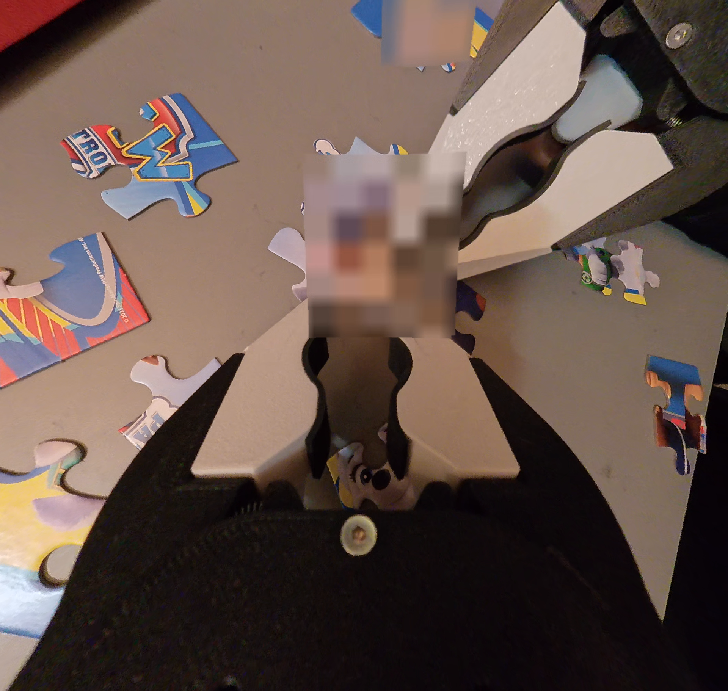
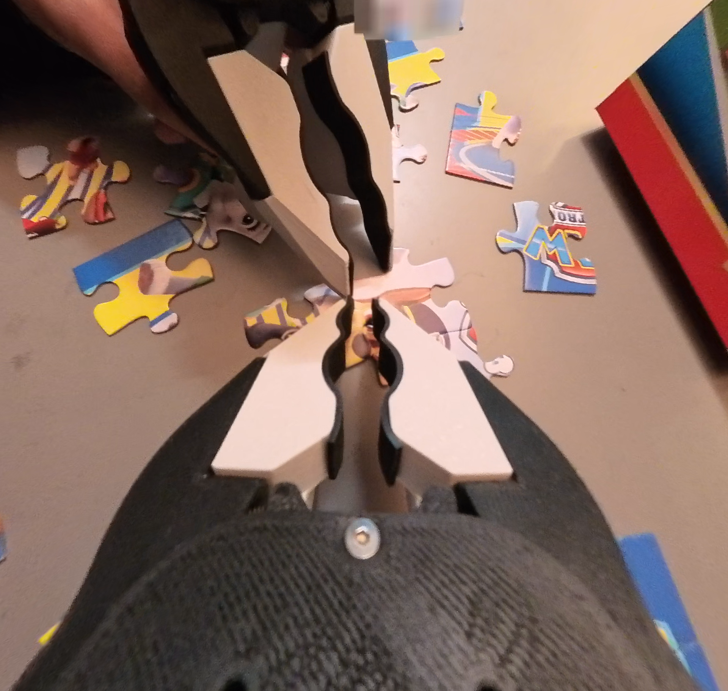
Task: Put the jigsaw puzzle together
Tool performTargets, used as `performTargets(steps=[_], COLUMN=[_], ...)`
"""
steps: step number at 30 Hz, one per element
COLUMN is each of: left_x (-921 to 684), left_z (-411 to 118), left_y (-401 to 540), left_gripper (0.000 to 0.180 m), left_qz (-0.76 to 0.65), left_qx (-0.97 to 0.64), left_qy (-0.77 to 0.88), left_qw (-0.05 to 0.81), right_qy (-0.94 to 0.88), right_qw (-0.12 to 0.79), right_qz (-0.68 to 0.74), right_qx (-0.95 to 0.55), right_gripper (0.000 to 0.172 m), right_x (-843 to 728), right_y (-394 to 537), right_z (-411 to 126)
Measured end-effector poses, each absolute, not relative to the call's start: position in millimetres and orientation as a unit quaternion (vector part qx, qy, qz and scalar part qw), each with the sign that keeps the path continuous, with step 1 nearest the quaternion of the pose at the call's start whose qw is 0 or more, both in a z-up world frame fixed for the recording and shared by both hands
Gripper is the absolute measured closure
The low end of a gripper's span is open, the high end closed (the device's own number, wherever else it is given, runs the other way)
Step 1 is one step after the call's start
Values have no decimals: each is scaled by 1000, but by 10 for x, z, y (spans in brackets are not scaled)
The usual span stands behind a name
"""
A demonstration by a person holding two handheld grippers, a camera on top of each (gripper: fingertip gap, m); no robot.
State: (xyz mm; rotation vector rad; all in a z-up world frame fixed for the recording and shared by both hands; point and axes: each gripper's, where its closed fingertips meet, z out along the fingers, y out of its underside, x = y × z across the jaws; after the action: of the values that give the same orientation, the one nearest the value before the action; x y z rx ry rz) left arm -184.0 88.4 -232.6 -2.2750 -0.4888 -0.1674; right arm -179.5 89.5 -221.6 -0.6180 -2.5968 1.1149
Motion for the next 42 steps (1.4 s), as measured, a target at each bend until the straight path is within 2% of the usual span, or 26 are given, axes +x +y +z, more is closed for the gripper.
performTargets(steps=[5,42], left_x=[-1840,-1836], left_z=[-2325,-2328], left_y=[885,873], left_gripper=[157,157], left_qz=[-67,-57], left_qx=[-895,-895], left_qy=[-194,-192], left_qw=[397,399], right_qy=[-897,-894], right_qw=[127,181], right_qz=[363,334], right_qx=[-217,-237], right_gripper=[172,172], right_x=[-1804,-1893], right_y=[914,1012], right_z=[-2298,-2246])
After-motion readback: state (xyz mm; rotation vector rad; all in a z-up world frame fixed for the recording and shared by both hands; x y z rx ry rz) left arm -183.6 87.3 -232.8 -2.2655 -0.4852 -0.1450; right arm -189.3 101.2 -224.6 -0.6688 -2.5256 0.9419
